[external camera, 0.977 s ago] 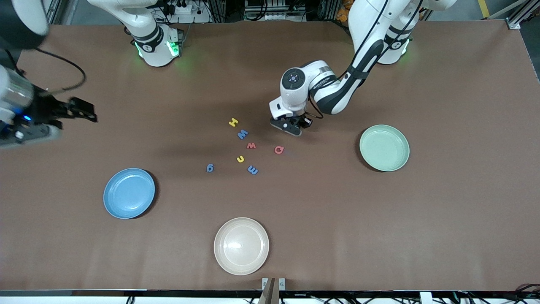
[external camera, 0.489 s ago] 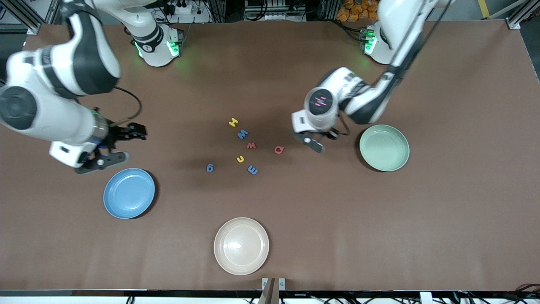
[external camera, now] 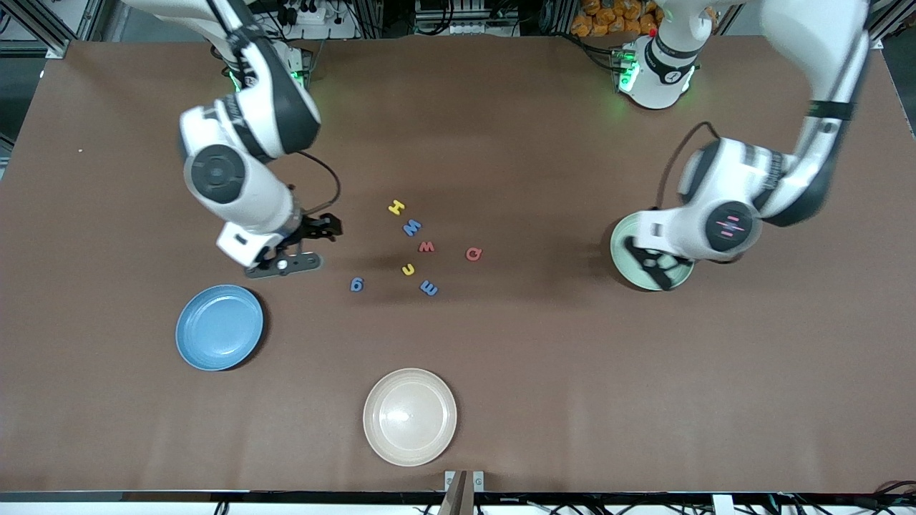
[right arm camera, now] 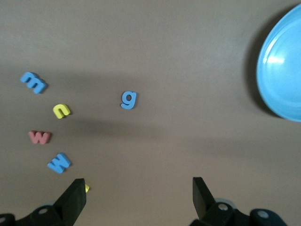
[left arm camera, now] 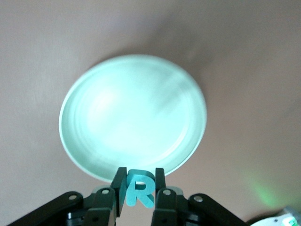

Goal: Sort upper and lower case letters into plates
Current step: 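Drop the R on the green plate while the right gripper reaches letters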

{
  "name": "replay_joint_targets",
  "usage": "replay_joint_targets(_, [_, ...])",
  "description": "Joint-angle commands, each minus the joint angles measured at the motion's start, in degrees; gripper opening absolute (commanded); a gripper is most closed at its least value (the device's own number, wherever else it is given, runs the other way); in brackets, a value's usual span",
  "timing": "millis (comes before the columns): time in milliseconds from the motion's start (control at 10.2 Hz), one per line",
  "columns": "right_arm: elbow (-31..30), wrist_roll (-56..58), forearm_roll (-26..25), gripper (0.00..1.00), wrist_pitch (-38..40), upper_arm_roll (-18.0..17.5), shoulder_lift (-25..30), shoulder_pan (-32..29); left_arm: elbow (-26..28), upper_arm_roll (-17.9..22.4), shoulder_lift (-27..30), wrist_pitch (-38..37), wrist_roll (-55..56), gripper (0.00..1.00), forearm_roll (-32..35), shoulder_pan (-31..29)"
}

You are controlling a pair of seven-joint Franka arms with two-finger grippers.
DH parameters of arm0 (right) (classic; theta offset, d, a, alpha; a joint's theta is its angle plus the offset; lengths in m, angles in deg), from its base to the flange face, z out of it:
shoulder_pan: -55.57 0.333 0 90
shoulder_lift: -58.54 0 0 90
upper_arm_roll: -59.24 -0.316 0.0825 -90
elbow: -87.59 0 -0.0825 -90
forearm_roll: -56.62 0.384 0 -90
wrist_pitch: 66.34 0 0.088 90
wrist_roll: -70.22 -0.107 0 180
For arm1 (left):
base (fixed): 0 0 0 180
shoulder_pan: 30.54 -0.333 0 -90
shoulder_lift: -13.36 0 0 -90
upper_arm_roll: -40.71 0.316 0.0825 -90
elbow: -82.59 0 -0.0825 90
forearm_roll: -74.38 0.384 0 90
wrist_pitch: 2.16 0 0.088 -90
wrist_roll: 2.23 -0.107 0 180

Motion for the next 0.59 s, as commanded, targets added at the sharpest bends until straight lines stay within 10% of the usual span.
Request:
replay_joint_targets(0, [-3.22,-7.57,0.58,1.0,-3.46,0.37,-1.32,1.78,6.1,-0.99,-0.07,7.97,-0.2,0.02,-1.07,-0.01])
replay_joint_targets(195, [-3.4,-15.3,0.58,1.0,-9.16,0.38,-5.36,4.68,7.62,-0.99,-0.34,10.21,0.49,0.31,-1.07,-0.72])
replay_joint_targets(293, [-3.4,-17.87,0.5,1.0,-12.06,0.38,-7.47,5.83,7.54,-0.99,-0.26,10.21,1.28,0.85,-1.07,-0.72])
replay_joint_targets(489, [-3.31,-18.16,0.32,1.0,-19.69,0.46,-12.39,6.1,6.84,-1.16,-0.17,9.69,3.56,1.0,-1.42,0.15])
